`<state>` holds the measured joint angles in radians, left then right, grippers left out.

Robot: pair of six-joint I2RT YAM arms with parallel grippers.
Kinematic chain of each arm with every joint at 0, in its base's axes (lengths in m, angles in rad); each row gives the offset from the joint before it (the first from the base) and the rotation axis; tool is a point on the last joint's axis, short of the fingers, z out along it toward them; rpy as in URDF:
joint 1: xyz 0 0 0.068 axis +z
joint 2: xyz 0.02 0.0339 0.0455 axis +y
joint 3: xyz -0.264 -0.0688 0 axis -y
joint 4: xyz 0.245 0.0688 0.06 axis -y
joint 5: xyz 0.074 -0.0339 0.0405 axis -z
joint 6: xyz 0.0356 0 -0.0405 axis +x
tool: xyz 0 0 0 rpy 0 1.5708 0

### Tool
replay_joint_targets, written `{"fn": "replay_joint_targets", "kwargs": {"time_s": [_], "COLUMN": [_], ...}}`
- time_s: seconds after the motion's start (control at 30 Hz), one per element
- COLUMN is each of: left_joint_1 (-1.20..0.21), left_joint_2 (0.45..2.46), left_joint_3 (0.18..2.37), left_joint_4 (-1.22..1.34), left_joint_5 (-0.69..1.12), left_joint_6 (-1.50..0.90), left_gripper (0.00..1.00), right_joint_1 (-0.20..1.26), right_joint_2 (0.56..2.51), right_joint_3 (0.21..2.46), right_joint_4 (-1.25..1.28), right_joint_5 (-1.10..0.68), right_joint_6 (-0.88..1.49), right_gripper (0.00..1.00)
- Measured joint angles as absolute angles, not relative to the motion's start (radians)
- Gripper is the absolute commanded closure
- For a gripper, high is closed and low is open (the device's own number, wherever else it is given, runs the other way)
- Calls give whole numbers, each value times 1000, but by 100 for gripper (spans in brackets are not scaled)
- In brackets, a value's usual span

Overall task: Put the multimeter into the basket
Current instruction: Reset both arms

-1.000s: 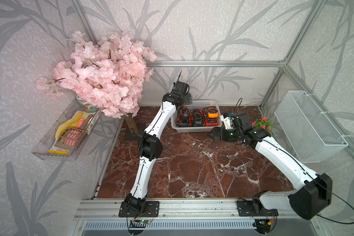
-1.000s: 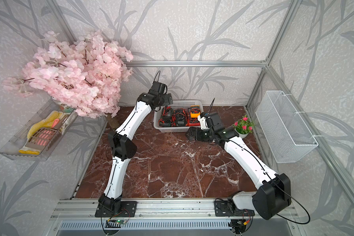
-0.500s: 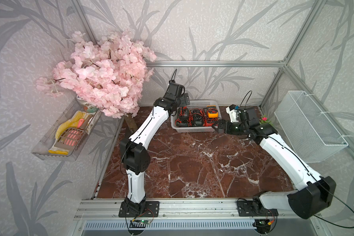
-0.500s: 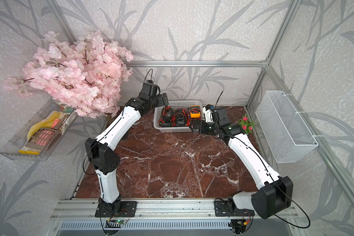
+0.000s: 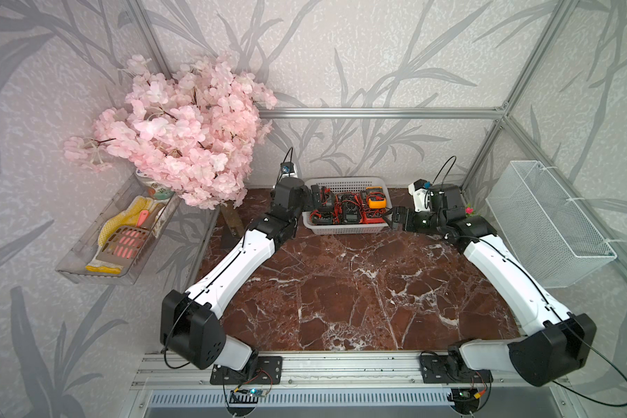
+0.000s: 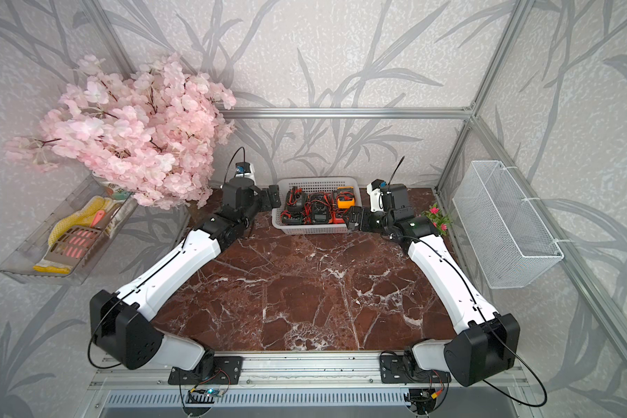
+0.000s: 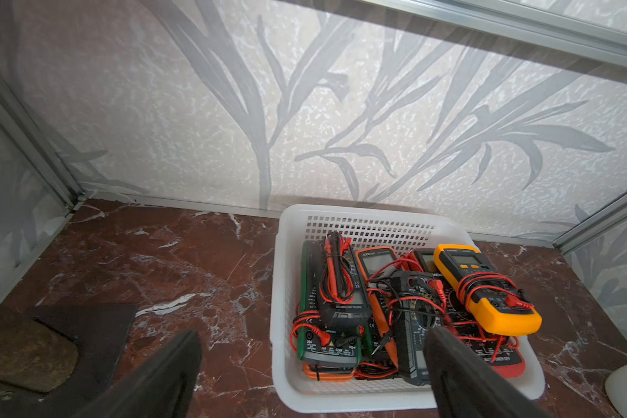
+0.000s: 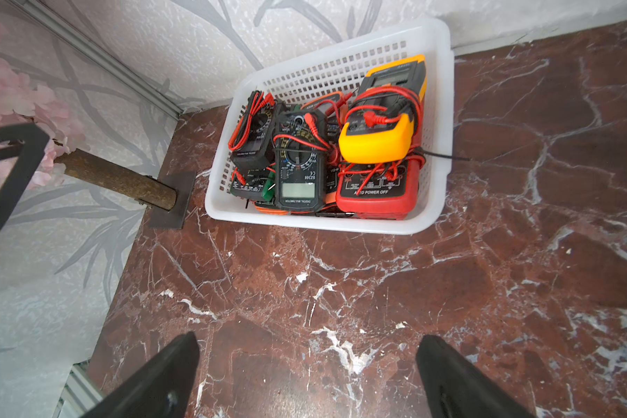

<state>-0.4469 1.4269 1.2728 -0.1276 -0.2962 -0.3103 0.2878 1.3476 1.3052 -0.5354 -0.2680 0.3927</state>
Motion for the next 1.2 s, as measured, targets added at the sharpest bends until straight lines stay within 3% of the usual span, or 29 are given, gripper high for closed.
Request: {"fn": "replay_joint_targets", "kwargs": {"time_s": [0.47,0.87,1.2], "left_joint_1": [-451,-450,-389], "left_joint_2": [1206,1144,1100], "left_joint_3": [921,723,475], "left_joint_4": [13,79,279], "left_joint_5": [-413,-632,-666], "left_joint_6": [-218,-165,-156], "left_gripper": [0,0,0], "right_joint_1": [224,181,110], "right_joint_2": [1305,1234,1228], "right_joint_3": [1150,865,735], "right_joint_4": [-373,-155,-27], "right_joint_5": [-128,96,206], "right_joint_6": [346,255,196], "right_gripper": [1,1,1]}}
